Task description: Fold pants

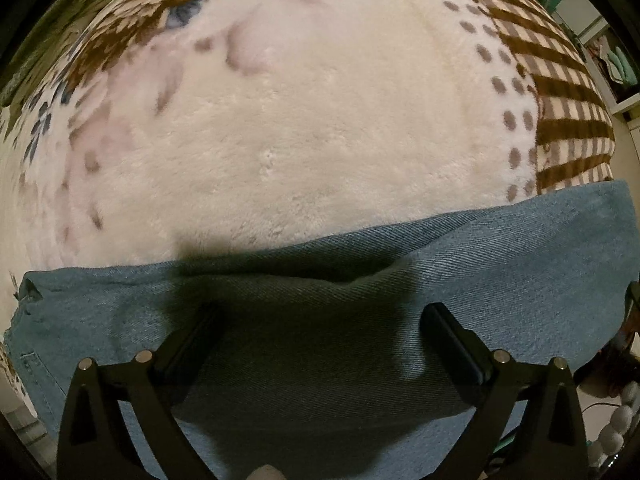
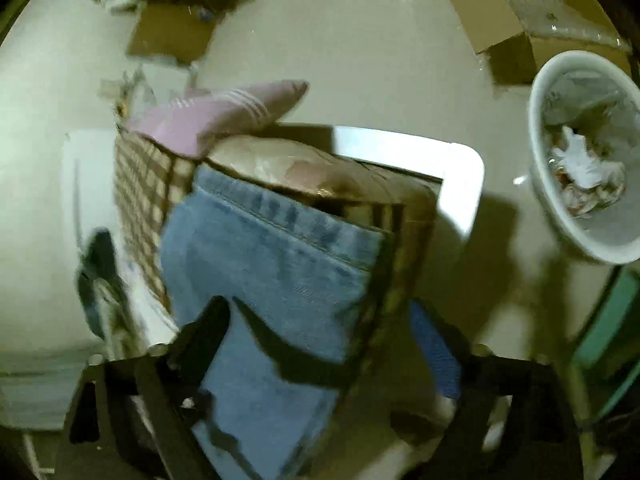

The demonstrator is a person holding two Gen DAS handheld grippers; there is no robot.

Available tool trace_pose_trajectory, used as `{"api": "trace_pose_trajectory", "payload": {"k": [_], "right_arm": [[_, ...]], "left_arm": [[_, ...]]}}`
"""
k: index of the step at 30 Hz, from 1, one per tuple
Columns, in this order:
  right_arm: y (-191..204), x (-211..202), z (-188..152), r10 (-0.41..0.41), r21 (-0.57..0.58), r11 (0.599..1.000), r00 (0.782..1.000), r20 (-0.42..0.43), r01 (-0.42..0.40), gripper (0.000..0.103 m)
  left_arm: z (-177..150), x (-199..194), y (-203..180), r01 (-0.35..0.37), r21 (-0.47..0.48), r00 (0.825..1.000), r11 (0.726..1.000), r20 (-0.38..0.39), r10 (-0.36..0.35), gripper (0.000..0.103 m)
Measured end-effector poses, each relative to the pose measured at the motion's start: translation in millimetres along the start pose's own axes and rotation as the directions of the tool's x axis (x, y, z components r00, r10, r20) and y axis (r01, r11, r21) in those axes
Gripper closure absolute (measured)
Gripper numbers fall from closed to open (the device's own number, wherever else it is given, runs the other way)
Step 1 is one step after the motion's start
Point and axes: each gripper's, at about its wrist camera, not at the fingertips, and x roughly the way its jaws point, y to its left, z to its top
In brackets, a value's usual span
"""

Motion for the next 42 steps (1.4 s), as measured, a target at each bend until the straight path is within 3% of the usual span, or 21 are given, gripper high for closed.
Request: {"api": "trace_pose_trajectory", "payload": {"k": [3,7,9,10,11,15,17,20,22,23,24,25,28,30,31,33,35,36,38,42], "right_arm": [[16.8,-11.3,-6.0,0.028,-0.044,0.999,0.995,0.092,-0.025,0.064],[31.9,-18.9,-10.9,0.096,-0.088,0.993,0.987,0.129,-0.085,0.065],[31.1,-11.3,-4.9,0.115,-0.075,0.991,0.988,0.105,-0.107,0.060],[29.1,-5.0,-1.2,0.113,-0.059,0.992,0.990,0.089,-0.108,0.051],[26.7,1.1,2.1,0.117,-0.043,0.993,0.990,0.075,-0.114,0.049],[28.1,9.2,9.9,0.202,-0.011,0.979,0.978,0.059,-0.201,0.049],[37.9,6.1,8.2,0.278,-0.031,0.961,0.957,0.084,-0.276,0.051],[54.2,15.6,6.1,0.260,-0.060,0.965,0.963,0.072,-0.256,0.041],[53.5,33.0,7.7,0.221,-0.018,0.975,0.975,0.037,-0.220,0.035],[53.8,36.8,9.2,0.226,-0.010,0.974,0.974,0.028,-0.226,0.038],[55.9,35.8,10.9,0.223,-0.015,0.975,0.974,0.032,-0.222,0.051],[57.1,33.0,12.1,0.226,-0.014,0.974,0.973,0.038,-0.226,0.072],[55.3,22.9,10.4,0.272,0.018,0.962,0.961,0.051,-0.274,0.075],[51.3,23.1,8.3,0.348,0.062,0.935,0.937,0.031,-0.349,0.067],[49.2,23.4,8.6,0.366,0.084,0.927,0.930,0.027,-0.367,0.053],[39.9,18.4,8.7,0.447,0.137,0.883,0.893,0.051,-0.450,0.031],[30.8,10.3,7.8,0.513,0.170,0.838,0.854,0.079,-0.519,0.025],[29.6,8.2,7.7,0.526,0.169,0.830,0.847,0.077,-0.531,0.024],[31.6,6.4,7.1,0.511,0.124,0.849,0.858,0.056,-0.514,0.024],[47.5,21.8,9.0,0.347,-0.023,0.937,0.938,-0.018,-0.348,0.026]], "left_arm": [[3.1,0.0,-0.5,-0.004,-0.002,1.000,1.000,-0.007,0.004,0.000],[3.6,1.6,-1.7,-0.006,0.000,1.000,1.000,-0.011,0.006,0.000],[3.6,1.5,-1.5,-0.006,0.000,1.000,1.000,-0.010,0.006,0.000],[3.7,1.5,-1.6,-0.006,0.001,1.000,1.000,-0.010,0.006,0.000],[3.4,1.1,-0.9,-0.006,0.002,1.000,1.000,-0.010,0.006,0.000],[6.0,1.3,-2.2,0.000,0.004,1.000,1.000,-0.002,0.000,0.000],[4.7,3.2,-1.4,0.001,0.003,1.000,1.000,0.005,-0.001,0.000],[0.2,3.7,1.9,-0.003,-0.002,1.000,1.000,0.012,0.003,0.000],[-0.3,3.4,1.8,-0.001,-0.002,1.000,1.000,0.008,0.001,0.000],[-1.2,2.6,0.2,0.001,0.000,1.000,1.000,0.004,-0.001,0.000],[-1.2,2.2,-0.1,0.005,0.000,1.000,1.000,0.000,-0.005,0.000],[-1.2,2.2,0.1,0.008,0.000,1.000,1.000,-0.003,-0.008,0.000],[-0.4,2.2,2.7,0.010,0.001,1.000,1.000,-0.002,-0.010,0.000],[-0.5,1.8,3.1,0.010,-0.001,1.000,1.000,0.002,-0.010,0.000],[-0.7,1.8,3.2,0.011,-0.002,1.000,1.000,0.002,-0.011,0.000],[0.2,1.7,3.5,0.012,-0.003,1.000,1.000,0.000,-0.012,0.000],[1.2,1.9,3.8,0.013,-0.004,1.000,1.000,-0.004,-0.013,0.000],[1.1,1.8,4.0,0.013,-0.003,1.000,1.000,-0.004,-0.013,0.000],[1.2,1.6,5.1,0.013,-0.004,1.000,1.000,-0.003,-0.013,0.000],[1.1,1.5,3.7,0.008,-0.006,1.000,1.000,0.004,-0.008,0.000]]}}
